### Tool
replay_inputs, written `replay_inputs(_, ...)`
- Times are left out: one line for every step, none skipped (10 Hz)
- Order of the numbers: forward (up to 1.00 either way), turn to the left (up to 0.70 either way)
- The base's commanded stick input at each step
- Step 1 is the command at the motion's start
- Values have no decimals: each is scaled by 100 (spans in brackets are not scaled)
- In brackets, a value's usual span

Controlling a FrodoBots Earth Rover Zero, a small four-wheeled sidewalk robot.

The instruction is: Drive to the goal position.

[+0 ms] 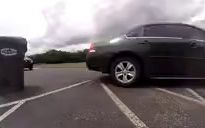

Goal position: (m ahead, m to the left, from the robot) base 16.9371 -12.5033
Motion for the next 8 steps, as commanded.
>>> replay_inputs(0,0)
replay_inputs(0,0)
replay_inputs(0,0)
replay_inputs(0,0)
replay_inputs(0,0)
replay_inputs(0,0)
replay_inputs(0,0)
replay_inputs(0,0)
